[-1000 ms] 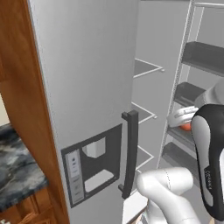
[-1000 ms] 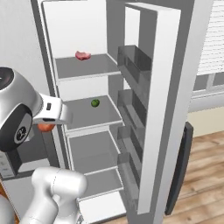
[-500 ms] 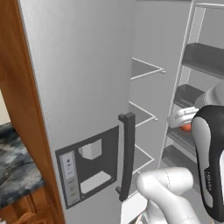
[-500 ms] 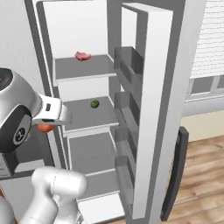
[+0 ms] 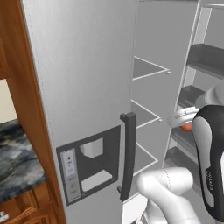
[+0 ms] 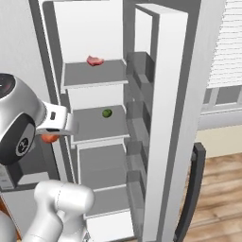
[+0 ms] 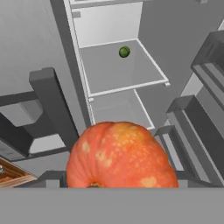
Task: Transport the fish and squash to the fridge. Place the fish on the rack containing meat and place the squash on the rack containing the vegetable, ensuring meats and vegetables are on different racks.
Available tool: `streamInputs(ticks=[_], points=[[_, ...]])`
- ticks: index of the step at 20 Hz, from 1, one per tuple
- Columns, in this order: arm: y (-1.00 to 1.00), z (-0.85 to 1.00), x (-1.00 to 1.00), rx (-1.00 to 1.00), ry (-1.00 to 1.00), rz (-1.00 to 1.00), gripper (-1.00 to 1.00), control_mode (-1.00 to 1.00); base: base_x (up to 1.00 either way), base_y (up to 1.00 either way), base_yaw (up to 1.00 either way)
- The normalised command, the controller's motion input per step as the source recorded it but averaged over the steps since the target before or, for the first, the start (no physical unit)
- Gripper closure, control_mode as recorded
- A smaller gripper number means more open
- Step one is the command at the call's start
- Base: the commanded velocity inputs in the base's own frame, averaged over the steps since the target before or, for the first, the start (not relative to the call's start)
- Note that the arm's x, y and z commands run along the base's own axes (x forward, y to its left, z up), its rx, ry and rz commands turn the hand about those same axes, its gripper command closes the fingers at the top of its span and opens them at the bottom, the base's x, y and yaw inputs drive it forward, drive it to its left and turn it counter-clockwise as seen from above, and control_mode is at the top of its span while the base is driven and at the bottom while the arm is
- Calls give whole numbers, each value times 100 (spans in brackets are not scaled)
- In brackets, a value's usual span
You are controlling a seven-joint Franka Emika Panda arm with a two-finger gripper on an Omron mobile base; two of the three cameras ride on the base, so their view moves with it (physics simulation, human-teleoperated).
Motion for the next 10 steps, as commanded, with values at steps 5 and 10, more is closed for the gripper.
streamInputs(ticks=[5,10], points=[[0,0,0,0,0,0,100,100,14,0,8],[-1,-16,39,0,0,2,100,-100,0,0,0]])
